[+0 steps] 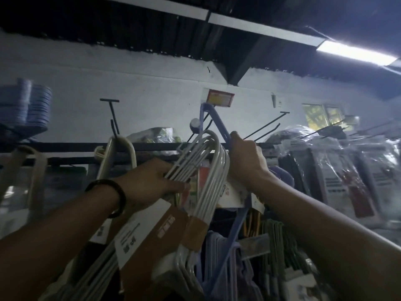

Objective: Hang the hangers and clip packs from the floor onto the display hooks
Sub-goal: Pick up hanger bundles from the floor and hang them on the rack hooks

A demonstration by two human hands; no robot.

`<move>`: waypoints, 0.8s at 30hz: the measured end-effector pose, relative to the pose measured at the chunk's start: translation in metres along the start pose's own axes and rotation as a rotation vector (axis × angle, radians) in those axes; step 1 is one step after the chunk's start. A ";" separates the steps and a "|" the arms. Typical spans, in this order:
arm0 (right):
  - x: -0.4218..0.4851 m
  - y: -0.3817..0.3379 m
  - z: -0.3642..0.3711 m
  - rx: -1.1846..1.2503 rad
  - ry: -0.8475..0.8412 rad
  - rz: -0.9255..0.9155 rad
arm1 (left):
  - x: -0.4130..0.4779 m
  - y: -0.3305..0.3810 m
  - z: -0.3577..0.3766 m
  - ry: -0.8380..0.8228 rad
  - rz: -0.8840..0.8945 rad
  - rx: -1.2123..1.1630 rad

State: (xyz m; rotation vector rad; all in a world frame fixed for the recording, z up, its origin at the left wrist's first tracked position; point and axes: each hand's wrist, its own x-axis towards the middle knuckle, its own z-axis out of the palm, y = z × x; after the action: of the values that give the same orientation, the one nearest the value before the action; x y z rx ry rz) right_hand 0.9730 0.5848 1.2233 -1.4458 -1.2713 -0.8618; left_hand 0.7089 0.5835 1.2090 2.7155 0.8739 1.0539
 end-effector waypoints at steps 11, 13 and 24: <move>0.005 0.003 0.074 0.135 -0.155 0.110 | 0.007 -0.017 -0.002 0.094 -0.165 0.078; 0.011 -0.002 0.098 0.131 -0.216 0.127 | 0.002 -0.020 -0.007 0.085 -0.191 0.060; 0.024 -0.012 0.123 -0.187 -0.585 0.154 | -0.029 -0.041 -0.027 0.301 -0.273 0.024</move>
State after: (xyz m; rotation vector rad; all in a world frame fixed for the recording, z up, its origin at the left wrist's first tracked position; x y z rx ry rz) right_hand 0.9541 0.7089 1.2161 -2.0105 -1.4997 -0.4718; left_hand 0.6545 0.5984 1.2001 2.3969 1.2652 1.4136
